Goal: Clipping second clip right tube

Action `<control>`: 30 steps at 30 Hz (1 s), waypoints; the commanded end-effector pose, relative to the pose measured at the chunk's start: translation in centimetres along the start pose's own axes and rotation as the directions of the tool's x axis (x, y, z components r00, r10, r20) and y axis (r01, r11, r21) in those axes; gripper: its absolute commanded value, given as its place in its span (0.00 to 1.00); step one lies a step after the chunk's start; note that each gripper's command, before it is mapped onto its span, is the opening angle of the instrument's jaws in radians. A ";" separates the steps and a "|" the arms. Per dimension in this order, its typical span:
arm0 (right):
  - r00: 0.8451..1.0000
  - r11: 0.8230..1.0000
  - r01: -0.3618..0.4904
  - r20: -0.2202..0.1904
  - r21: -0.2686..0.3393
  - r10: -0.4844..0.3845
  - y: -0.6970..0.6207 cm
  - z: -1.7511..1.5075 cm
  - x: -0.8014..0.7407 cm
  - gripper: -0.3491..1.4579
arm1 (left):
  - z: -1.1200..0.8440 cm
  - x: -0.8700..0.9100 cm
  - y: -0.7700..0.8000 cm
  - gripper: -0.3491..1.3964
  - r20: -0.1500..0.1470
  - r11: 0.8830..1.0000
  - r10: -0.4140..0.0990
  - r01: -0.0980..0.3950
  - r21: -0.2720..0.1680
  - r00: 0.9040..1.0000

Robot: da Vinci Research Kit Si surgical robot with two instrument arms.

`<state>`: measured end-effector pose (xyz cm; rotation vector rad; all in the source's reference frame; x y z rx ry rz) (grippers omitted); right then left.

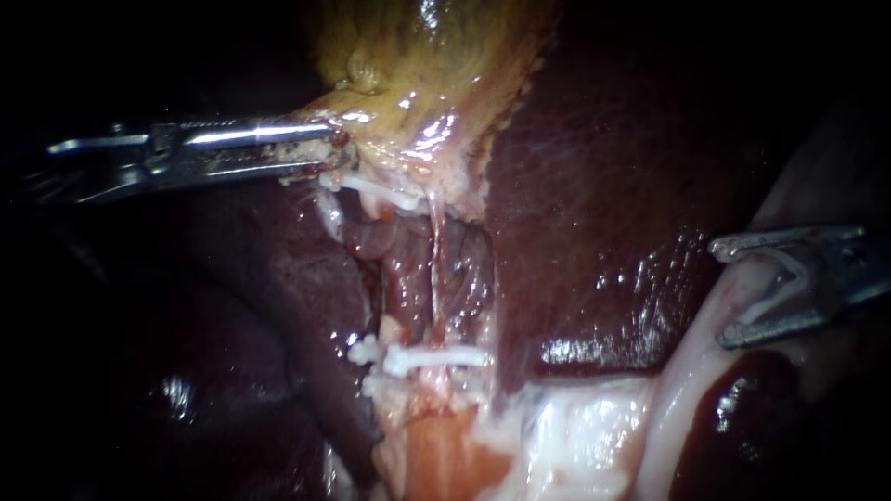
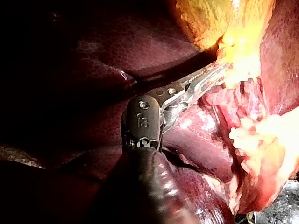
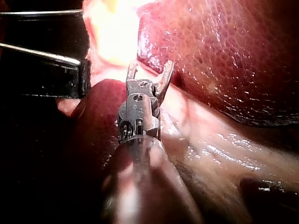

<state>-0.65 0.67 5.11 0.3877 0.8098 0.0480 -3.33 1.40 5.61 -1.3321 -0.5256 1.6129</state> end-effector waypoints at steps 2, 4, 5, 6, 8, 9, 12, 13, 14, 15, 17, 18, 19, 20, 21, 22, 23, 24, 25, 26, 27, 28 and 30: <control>1.000 1.000 0.000 0.000 0.002 0.000 0.00 0.00 0.00 0.47 | -0.02 0.01 0.00 0.00 0.000 1.000 0.000 0.000 -0.001 1.000; 1.000 1.000 0.000 0.000 0.001 0.000 0.00 0.00 0.00 0.47 | -0.08 0.05 0.01 0.00 0.003 1.000 -0.003 0.003 -0.005 1.000; 1.000 1.000 -0.001 0.000 0.001 0.001 0.01 0.01 0.00 0.47 | -0.12 0.09 0.01 0.00 0.005 1.000 -0.005 0.005 -0.010 1.000; 1.000 1.000 -0.001 0.000 0.001 0.001 0.01 0.01 0.00 0.47 | -0.17 0.13 0.02 0.00 0.006 1.000 -0.007 0.007 -0.011 1.000; 1.000 1.000 -0.001 0.000 0.001 0.001 0.01 0.01 -0.01 0.47 | -0.31 0.24 0.02 0.00 0.007 1.000 -0.013 0.013 0.000 1.000; 1.000 1.000 -0.001 0.000 -0.002 0.001 0.02 0.01 -0.01 0.47 | -0.40 0.31 0.01 0.00 0.000 1.000 -0.017 0.017 0.005 1.000; 1.000 1.000 -0.001 0.000 -0.002 0.001 0.02 0.01 -0.01 0.47 | -0.60 0.44 0.00 0.00 -0.016 1.000 -0.025 0.025 0.010 1.000; 1.000 1.000 -0.001 0.000 -0.002 0.001 0.02 0.01 -0.01 0.47 | -0.66 0.49 -0.01 0.00 -0.020 0.999 -0.034 0.034 0.015 0.999; 1.000 1.000 -0.001 0.000 -0.002 0.001 0.02 0.01 -0.01 0.47 | -0.73 0.54 -0.02 0.00 -0.027 0.999 -0.031 0.031 0.019 0.999; 1.000 1.000 -0.001 0.000 -0.002 0.001 0.02 0.01 -0.01 0.47 | -0.77 0.57 -0.02 0.00 -0.033 0.999 -0.033 0.034 0.019 0.999; 1.000 1.000 -0.001 0.000 -0.002 0.001 0.01 0.01 -0.01 0.47 | -0.82 0.62 -0.02 0.00 -0.037 0.999 -0.031 0.032 0.024 0.999; 1.000 1.000 -0.001 0.000 -0.002 0.001 0.01 0.01 -0.01 0.47 | -0.83 0.62 -0.02 0.00 -0.037 0.999 -0.031 0.032 0.025 0.999; 1.000 1.000 -0.001 0.000 -0.002 0.001 0.01 0.01 -0.01 0.47 | -0.83 0.63 -0.01 0.00 -0.038 0.999 -0.032 0.032 0.026 0.999; 1.000 1.000 -0.001 0.000 -0.002 0.001 0.02 0.01 -0.01 0.47 | -0.82 0.62 0.00 0.00 -0.038 0.999 -0.031 0.032 0.027 0.999; 1.000 1.000 -0.001 0.000 -0.002 0.001 0.02 0.01 -0.01 0.47 | -0.82 0.62 0.01 0.00 -0.039 0.999 -0.031 0.032 0.027 0.999; 1.000 1.000 -0.001 0.000 -0.002 0.001 0.02 0.01 0.00 0.47 | -0.81 0.62 0.02 0.00 -0.039 0.999 -0.031 0.032 0.028 0.999; 1.000 1.000 -0.001 0.003 -0.002 0.001 0.02 0.01 0.00 0.47 | -0.81 0.62 0.03 0.00 -0.039 0.999 -0.031 0.032 0.029 0.999; 1.000 1.000 -0.002 0.000 -0.002 0.002 0.02 0.01 0.01 0.47 | -0.81 0.62 0.03 0.00 -0.039 0.999 -0.031 0.032 0.029 0.999; 1.000 1.000 -0.004 -0.005 -0.006 0.004 0.02 0.02 0.03 0.47 | -0.81 0.62 0.03 0.00 -0.039 0.999 -0.031 0.033 0.029 0.999; 1.000 1.000 -0.007 -0.015 -0.001 0.007 0.03 0.02 0.06 0.47 | -0.81 0.62 0.04 0.00 -0.039 0.999 -0.031 0.033 0.029 0.999; 1.000 1.000 -0.010 -0.024 0.003 0.010 0.04 0.02 0.10 0.47 | -0.81 0.62 0.04 0.00 -0.039 0.999 -0.031 0.033 0.029 0.999; 0.999 1.000 -0.014 -0.036 0.008 0.014 0.05 0.03 0.14 0.47 | -0.82 0.62 0.04 0.00 -0.040 0.999 -0.031 0.033 0.029 0.999; 0.997 0.999 -0.024 -0.073 0.024 0.025 0.08 0.06 0.26 0.47 | -0.82 0.62 0.04 0.00 -0.040 0.999 -0.031 0.033 0.029 0.999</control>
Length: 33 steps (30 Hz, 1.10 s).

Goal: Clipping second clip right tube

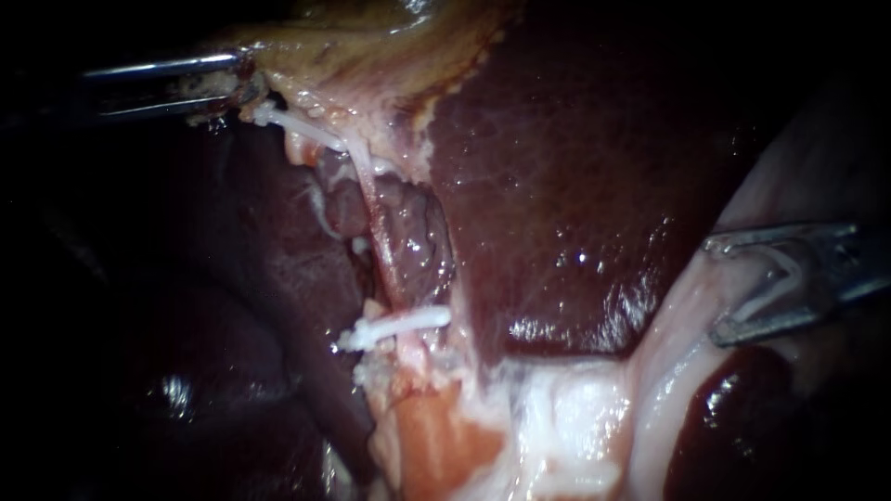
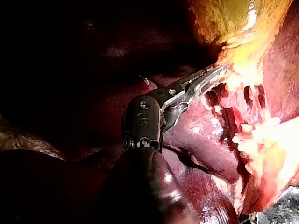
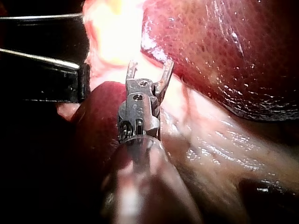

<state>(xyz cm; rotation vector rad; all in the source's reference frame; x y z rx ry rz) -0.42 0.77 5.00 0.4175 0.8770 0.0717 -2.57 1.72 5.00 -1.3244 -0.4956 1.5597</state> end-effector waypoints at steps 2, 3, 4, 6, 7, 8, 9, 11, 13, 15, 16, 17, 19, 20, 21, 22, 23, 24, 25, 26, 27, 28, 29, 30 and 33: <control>0.998 0.999 -0.049 -0.039 0.016 0.050 0.02 0.05 0.14 0.47 | 0.00 0.00 0.01 0.00 0.000 1.000 0.000 0.000 0.001 1.000; 0.996 0.997 -0.070 -0.051 0.027 0.071 0.03 0.08 0.20 0.47 | 0.00 0.00 0.01 0.00 0.000 1.000 0.000 0.000 0.001 1.000; 0.994 0.995 -0.084 -0.063 0.046 0.087 0.03 0.12 0.28 0.47 | 0.00 0.00 0.01 0.00 -0.001 1.000 0.000 0.000 0.002 1.000; 0.989 0.989 -0.120 -0.070 0.082 0.126 0.03 0.20 0.40 0.47 | 0.00 -0.01 0.03 0.00 -0.001 1.000 0.000 0.000 0.002 1.000; 0.987 0.985 -0.136 -0.072 0.102 0.144 0.03 0.24 0.45 0.47 | 0.00 -0.01 0.03 0.00 -0.001 1.000 0.000 0.000 0.003 1.000; 0.985 0.982 -0.150 -0.070 0.115 0.159 0.04 0.29 0.51 0.46 | 0.00 -0.01 0.03 0.00 -0.001 1.000 0.000 0.000 0.003 1.000; 0.981 0.977 -0.174 -0.069 0.123 0.184 0.05 0.36 0.57 0.46 | 0.01 -0.01 0.03 0.00 -0.001 1.000 0.000 0.000 0.003 1.000; 0.975 0.971 -0.197 -0.074 0.133 0.208 0.07 0.48 0.66 0.46 | 0.01 -0.01 0.04 0.00 -0.001 1.000 0.000 0.000 0.004 1.000; 0.968 0.965 -0.220 -0.094 0.141 0.234 0.09 0.61 0.75 0.46 | 0.01 -0.01 0.04 0.00 -0.002 1.000 0.001 -0.001 0.004 1.000; 0.957 0.958 -0.246 -0.118 0.150 0.265 0.12 0.74 0.83 0.46 | 0.02 -0.02 0.04 0.00 -0.002 1.000 0.001 -0.001 0.004 1.000; 0.952 0.954 -0.258 -0.127 0.154 0.278 0.13 0.79 0.87 0.46 | 0.02 -0.02 0.04 0.00 -0.002 1.000 0.001 -0.001 0.004 1.000; 0.948 0.950 -0.270 -0.131 0.157 0.291 0.15 0.84 0.90 0.46 | 0.02 -0.02 0.04 0.00 -0.002 1.000 0.001 -0.001 0.004 1.000; 0.938 0.942 -0.295 -0.139 0.157 0.317 0.19 0.96 0.98 0.46 | 0.02 -0.02 0.04 0.00 -0.002 1.000 0.001 -0.001 0.005 1.000; 0.934 0.938 -0.306 -0.142 0.163 0.329 0.20 1.01 1.00 0.46 | 0.02 -0.02 0.04 0.00 -0.002 1.000 0.001 -0.001 0.005 1.000; 0.929 0.934 -0.317 -0.146 0.164 0.341 0.21 1.06 1.02 0.46 | 0.03 -0.02 0.04 0.00 -0.002 1.000 0.001 -0.001 0.005 1.000; 0.923 0.928 -0.331 -0.147 0.172 0.356 0.22 1.13 1.04 0.46 | 0.03 -0.03 0.04 0.00 -0.002 1.000 0.001 -0.001 0.005 1.000; 0.921 0.926 -0.334 -0.149 0.173 0.360 0.22 1.18 1.05 0.47 | 0.03 -0.03 0.04 0.00 -0.003 1.000 0.001 -0.001 0.005 1.000; 0.918 0.923 -0.342 -0.149 0.176 0.368 0.22 1.24 1.05 0.47 | 0.03 -0.03 0.04 0.00 -0.003 1.000 0.001 -0.001 0.005 1.000; 0.913 0.918 -0.353 -0.148 0.181 0.380 0.22 1.32 1.05 0.47 | 0.03 -0.03 0.04 0.00 -0.003 1.000 0.001 -0.001 0.006 1.000; 0.911 0.915 -0.359 -0.145 0.184 0.387 0.22 1.38 1.05 0.47 | 0.03 -0.03 0.05 0.00 -0.003 1.000 0.001 -0.001 0.006 1.000; 0.908 0.912 -0.365 -0.145 0.188 0.394 0.22 1.44 1.04 0.47 | 0.04 -0.03 0.05 0.00 -0.003 1.000 0.001 -0.001 0.006 1.000; 0.903 0.907 -0.375 -0.143 0.194 0.404 0.22 1.52 1.03 0.47 | 0.04 -0.03 0.05 0.00 -0.003 1.000 0.001 -0.001 0.006 1.000; 0.901 0.903 -0.382 -0.141 0.196 0.411 0.22 1.58 1.02 0.47 | 0.04 -0.03 0.05 0.00 -0.003 1.000 0.001 -0.001 0.006 1.000; 0.897 0.900 -0.388 -0.140 0.200 0.418 0.23 1.64 1.02 0.47 | 0.04 -0.03 0.05 0.00 -0.003 1.000 0.001 -0.001 0.006 1.000; 0.889 0.890 -0.406 -0.138 0.206 0.437 0.26 1.82 1.00 0.47 | 0.04 -0.03 0.06 0.00 -0.003 1.000 0.001 -0.001 0.006 1.000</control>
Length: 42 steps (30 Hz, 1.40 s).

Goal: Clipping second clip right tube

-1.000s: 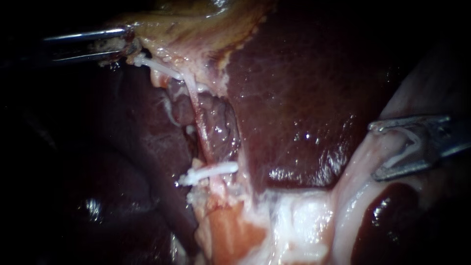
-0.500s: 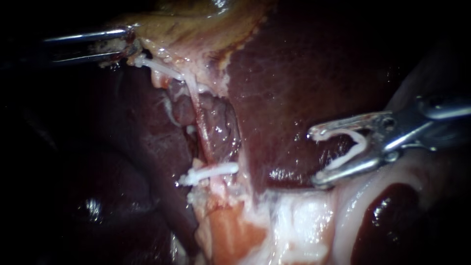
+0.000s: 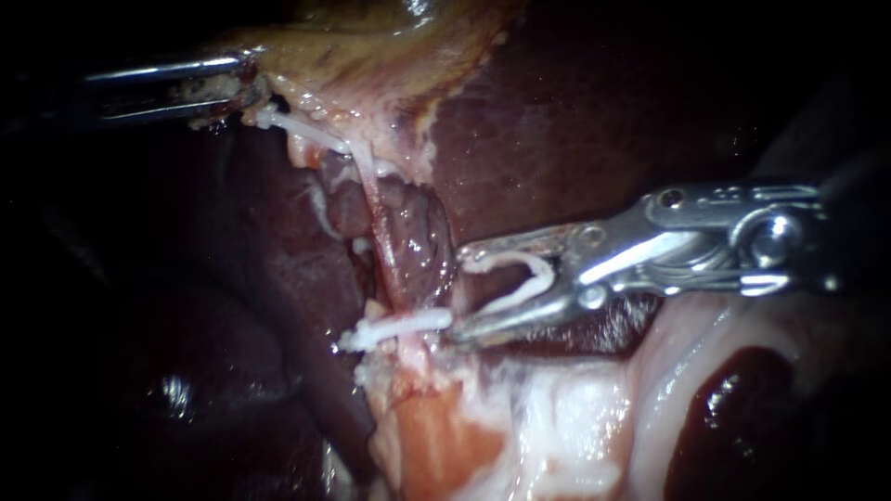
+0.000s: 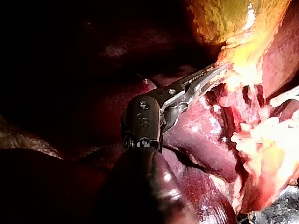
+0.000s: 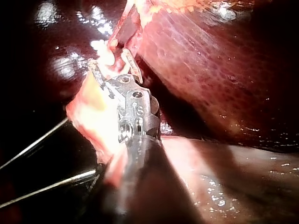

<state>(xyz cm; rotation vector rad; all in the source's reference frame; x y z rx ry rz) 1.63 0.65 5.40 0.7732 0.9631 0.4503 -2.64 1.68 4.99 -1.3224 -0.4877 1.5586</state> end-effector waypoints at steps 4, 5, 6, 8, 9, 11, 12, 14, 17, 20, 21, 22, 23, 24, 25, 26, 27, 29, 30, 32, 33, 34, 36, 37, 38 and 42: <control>0.999 0.999 -0.035 -0.022 -0.002 0.035 0.12 0.21 -0.02 0.47 | 0.00 0.00 0.00 0.00 0.000 1.000 0.000 0.000 0.000 1.000; 0.999 0.999 -0.040 -0.025 -0.003 0.040 0.14 0.24 -0.02 0.47 | 0.00 0.00 0.00 0.00 0.000 1.000 0.000 0.000 0.001 1.000; 0.998 0.999 -0.051 -0.030 -0.003 0.051 0.16 0.29 -0.03 0.47 | 0.00 0.00 0.00 0.00 0.000 1.000 0.000 0.000 0.001 1.000; 0.997 0.998 -0.066 -0.041 0.000 0.066 0.19 0.36 -0.05 0.47 | 0.00 0.00 0.00 0.00 0.000 1.000 0.000 0.000 0.001 1.000; 0.996 0.998 -0.071 -0.046 0.001 0.071 0.20 0.39 -0.06 0.47 | 0.00 0.00 0.00 0.00 0.000 1.000 0.000 0.000 0.001 1.000; 0.994 0.996 -0.085 -0.065 0.009 0.085 0.21 0.45 -0.08 0.47 | 0.01 0.00 0.00 0.00 0.000 1.000 0.000 0.000 0.001 1.000; 0.993 0.996 -0.089 -0.075 0.014 0.090 0.21 0.48 -0.08 0.47 | 0.01 0.00 0.00 0.00 0.000 1.000 0.000 0.000 0.001 1.000; 0.989 0.994 -0.102 -0.101 0.032 0.105 0.22 0.53 -0.08 0.47 | 0.01 0.00 0.01 0.00 0.000 1.000 0.000 0.000 0.001 1.000; 0.983 0.989 -0.123 -0.130 0.082 0.133 0.22 0.57 -0.06 0.47 | 0.01 0.00 0.01 0.00 -0.001 1.000 0.000 0.000 0.001 1.000; 0.979 0.984 -0.122 -0.149 0.129 0.141 0.22 0.59 -0.05 0.47 | 0.01 0.00 0.01 0.00 -0.001 1.000 0.000 0.000 0.001 1.000; 0.978 0.982 -0.120 -0.151 0.146 0.142 0.22 0.60 -0.04 0.47 | 0.02 0.00 0.01 0.00 -0.001 1.000 0.000 0.000 0.001 1.000; 0.977 0.980 -0.120 -0.156 0.160 0.146 0.21 0.61 -0.03 0.47 | 0.02 0.00 0.01 0.00 -0.001 1.000 0.000 0.000 0.001 1.000; 0.977 0.978 -0.115 -0.161 0.174 0.143 0.20 0.61 -0.02 0.47 | 0.02 0.00 0.01 0.00 -0.001 1.000 0.000 0.000 0.001 1.000; 0.975 0.975 -0.113 -0.166 0.193 0.146 0.19 0.62 -0.01 0.47 | 0.02 0.00 0.01 0.00 -0.001 1.000 0.000 0.000 0.001 1.000; 0.975 0.972 -0.113 -0.166 0.208 0.149 0.18 0.62 0.00 0.47 | 0.02 0.00 0.01 0.00 -0.001 1.000 0.000 0.000 0.002 1.000; 0.974 0.970 -0.109 -0.174 0.216 0.148 0.17 0.63 0.01 0.47 | 0.02 0.00 0.01 0.00 -0.001 1.000 0.000 0.000 0.002 1.000; 0.973 0.967 -0.108 -0.174 0.231 0.151 0.15 0.65 0.02 0.47 | 0.02 0.00 0.01 0.00 -0.001 1.000 0.000 0.000 0.002 1.000; 0.971 0.960 -0.103 -0.182 0.260 0.153 0.10 0.66 0.04 0.47 | 0.02 0.00 0.01 0.00 -0.001 1.000 0.000 0.000 0.002 1.000; 0.970 0.955 -0.102 -0.186 0.278 0.157 0.05 0.66 0.05 0.47 | 0.02 0.00 0.01 0.00 -0.001 1.000 0.000 0.000 0.002 1.000; 0.968 0.948 -0.099 -0.191 0.301 0.162 -0.02 0.66 0.07 0.47 | 0.02 0.00 0.01 0.00 -0.001 1.000 0.000 0.000 0.002 1.000; 0.968 0.945 -0.095 -0.193 0.313 0.161 -0.07 0.66 0.10 0.47 | 0.02 0.00 0.01 0.00 -0.001 1.000 0.000 0.000 0.002 1.000; 0.967 0.942 -0.091 -0.196 0.324 0.161 -0.11 0.65 0.11 0.47 | 0.02 0.00 0.01 0.00 -0.001 1.000 0.000 0.000 0.002 1.000; 0.966 0.934 -0.083 -0.202 0.347 0.161 -0.18 0.65 0.15 0.46 | 0.02 0.00 0.01 0.00 -0.001 1.000 0.000 0.000 0.002 1.000; 0.965 0.929 -0.084 -0.201 0.361 0.166 -0.22 0.64 0.17 0.46 | 0.02 0.00 0.01 0.00 -0.001 1.000 0.000 0.000 0.002 1.000; 0.966 0.925 -0.081 -0.201 0.371 0.165 -0.24 0.64 0.18 0.46 | 0.02 0.00 0.01 0.00 -0.001 1.000 0.000 0.000 0.002 1.000; 0.968 0.914 -0.070 -0.193 0.400 0.159 -0.29 0.62 0.21 0.43 | 0.02 0.00 0.01 0.00 -0.001 1.000 0.000 0.000 0.002 1.000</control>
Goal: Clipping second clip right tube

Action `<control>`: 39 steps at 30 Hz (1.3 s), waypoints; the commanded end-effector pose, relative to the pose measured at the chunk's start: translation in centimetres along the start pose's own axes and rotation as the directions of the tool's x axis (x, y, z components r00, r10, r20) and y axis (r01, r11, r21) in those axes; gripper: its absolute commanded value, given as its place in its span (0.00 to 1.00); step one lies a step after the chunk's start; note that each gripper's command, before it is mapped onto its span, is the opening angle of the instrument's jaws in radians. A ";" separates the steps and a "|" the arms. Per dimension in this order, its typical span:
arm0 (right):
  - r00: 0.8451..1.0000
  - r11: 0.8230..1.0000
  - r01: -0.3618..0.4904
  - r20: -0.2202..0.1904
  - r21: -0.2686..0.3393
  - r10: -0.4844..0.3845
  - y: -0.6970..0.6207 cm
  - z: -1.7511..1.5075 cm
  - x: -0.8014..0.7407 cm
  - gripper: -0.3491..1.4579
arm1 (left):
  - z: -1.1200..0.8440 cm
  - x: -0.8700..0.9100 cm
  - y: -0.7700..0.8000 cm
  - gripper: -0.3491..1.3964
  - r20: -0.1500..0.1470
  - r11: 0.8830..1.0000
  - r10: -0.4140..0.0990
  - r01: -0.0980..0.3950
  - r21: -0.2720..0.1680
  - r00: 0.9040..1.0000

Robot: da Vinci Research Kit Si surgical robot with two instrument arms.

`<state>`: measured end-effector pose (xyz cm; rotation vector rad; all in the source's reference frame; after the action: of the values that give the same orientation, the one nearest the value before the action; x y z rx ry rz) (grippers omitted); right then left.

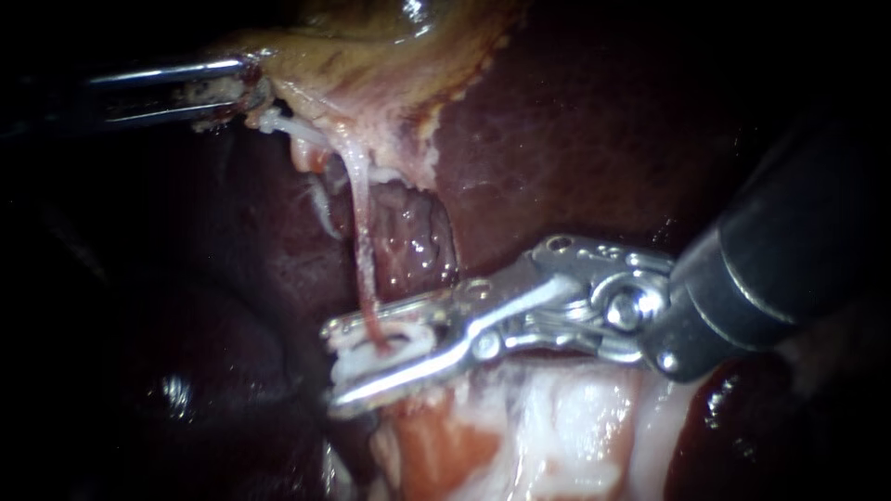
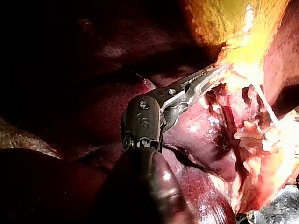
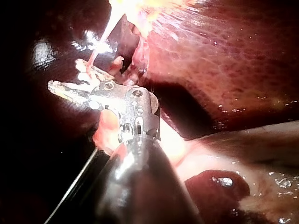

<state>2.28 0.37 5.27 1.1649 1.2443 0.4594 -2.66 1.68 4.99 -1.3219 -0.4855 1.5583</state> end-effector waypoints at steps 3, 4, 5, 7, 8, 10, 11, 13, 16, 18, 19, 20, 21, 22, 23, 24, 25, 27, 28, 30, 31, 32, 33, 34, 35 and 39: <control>1.000 1.000 -0.007 -0.008 -0.014 0.007 0.01 -0.03 0.01 0.41 | 0.00 0.00 0.00 0.00 0.000 1.000 0.000 0.000 0.000 1.000; 1.000 1.000 -0.008 -0.013 -0.020 0.007 0.03 -0.05 0.01 0.40 | 0.00 0.00 0.00 0.00 0.000 1.000 0.000 0.000 0.000 1.000; 1.000 1.000 -0.008 -0.015 -0.023 0.008 0.03 -0.07 0.02 0.39 | 0.00 0.00 0.00 0.00 0.000 1.000 0.000 0.000 0.000 1.000; 1.000 1.000 -0.009 -0.016 -0.023 0.009 0.05 -0.12 0.02 0.35 | 0.00 0.00 0.00 0.00 0.000 1.000 0.000 0.000 0.000 1.000; 1.000 1.000 -0.010 -0.016 -0.023 0.009 0.05 -0.14 0.02 0.33 | 0.00 0.00 0.00 0.00 0.000 1.000 0.000 0.000 0.000 1.000; 1.000 1.000 -0.010 -0.019 -0.025 0.010 0.06 -0.18 0.02 0.29 | 0.01 0.00 0.00 0.00 0.000 1.000 0.000 0.000 0.000 1.000; 1.000 1.000 -0.010 -0.019 -0.025 0.010 0.06 -0.19 0.02 0.27 | 0.01 0.00 0.00 0.00 0.000 1.000 0.000 0.000 0.000 1.000; 1.000 1.000 -0.011 -0.019 -0.025 0.010 0.07 -0.20 0.02 0.23 | 0.01 0.00 0.00 0.00 0.000 1.000 0.000 0.000 0.000 1.000; 1.000 1.000 -0.011 -0.019 -0.025 0.010 0.06 -0.20 0.02 0.20 | 0.01 -0.01 0.00 0.00 0.000 1.000 0.000 0.000 0.001 1.000; 1.000 1.000 -0.011 -0.019 -0.024 0.011 0.06 -0.21 0.03 0.18 | 0.01 -0.01 0.00 0.00 -0.001 1.000 0.000 0.000 0.001 1.000; 1.000 1.000 -0.011 -0.019 -0.024 0.011 0.06 -0.21 0.03 0.17 | 0.02 -0.01 0.00 0.00 -0.001 1.000 0.000 0.000 0.001 1.000; 1.000 1.000 -0.011 -0.018 -0.024 0.011 0.06 -0.22 0.02 0.15 | 0.02 -0.01 0.00 0.00 -0.001 1.000 0.000 0.000 0.001 1.000; 1.000 1.000 -0.011 -0.018 -0.024 0.011 0.06 -0.22 0.02 0.13 | 0.02 -0.01 0.00 0.00 -0.002 1.000 0.000 0.000 0.004 1.000; 1.000 1.000 -0.011 -0.018 -0.023 0.011 0.06 -0.22 0.02 0.12 | 0.02 -0.01 0.00 0.00 -0.002 1.000 0.000 0.000 0.004 1.000; 1.000 1.000 -0.011 -0.018 -0.023 0.011 0.06 -0.23 0.02 0.10 | 0.02 -0.01 0.00 0.00 -0.002 1.000 0.001 -0.001 0.004 1.000; 1.000 1.000 -0.011 -0.018 -0.023 0.011 0.05 -0.24 0.02 0.05 | 0.02 -0.01 0.00 0.00 -0.002 1.000 0.001 -0.001 0.004 1.000; 1.000 1.000 -0.011 -0.020 -0.020 0.010 0.05 -0.24 0.02 0.00 | 0.02 -0.01 0.00 0.00 -0.002 1.000 0.001 -0.001 0.004 1.000; 1.000 1.000 -0.011 -0.010 -0.027 0.011 0.05 -0.25 0.01 0.00 | 0.02 -0.01 0.00 0.00 -0.002 1.000 0.001 -0.001 0.004 1.000; 1.000 0.999 -0.012 0.000 -0.033 0.012 0.05 -0.25 0.02 0.00 | 0.02 -0.01 0.00 0.00 -0.002 1.000 0.001 -0.001 0.004 1.000; 1.000 0.999 -0.012 0.027 -0.051 0.013 0.04 -0.26 0.01 0.00 | 0.03 -0.01 0.00 0.00 -0.002 1.000 0.001 -0.001 0.004 1.000; 0.999 0.998 -0.011 0.034 -0.056 0.013 0.04 -0.27 0.01 0.00 | 0.03 -0.01 0.00 0.00 -0.002 1.000 0.001 -0.001 0.004 1.000; 0.999 0.998 -0.011 0.035 -0.056 0.013 0.03 -0.27 0.00 0.00 | 0.03 -0.01 0.00 0.00 -0.002 1.000 0.001 -0.001 0.004 1.000; 0.999 0.998 -0.011 0.035 -0.055 0.013 0.03 -0.28 0.00 0.00 | 0.03 -0.01 0.00 0.00 -0.002 1.000 0.001 -0.001 0.004 1.000; 0.999 0.998 -0.017 0.034 -0.056 0.019 0.03 -0.28 0.00 0.00 | 0.03 -0.01 0.00 0.00 -0.002 1.000 0.001 -0.001 0.004 1.000; 0.999 0.998 -0.017 0.034 -0.056 0.019 0.03 -0.28 0.00 0.00 | 0.03 -0.01 0.00 0.00 -0.002 1.000 0.001 -0.001 0.004 1.000; 0.999 0.998 -0.017 0.034 -0.056 0.019 0.03 -0.28 0.00 0.00 | 0.03 -0.01 0.00 0.00 -0.002 1.000 0.001 -0.001 0.004 1.000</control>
<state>2.03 0.50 5.33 1.1339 1.1845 0.4814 -2.69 1.67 5.00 -1.3206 -0.4802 1.5574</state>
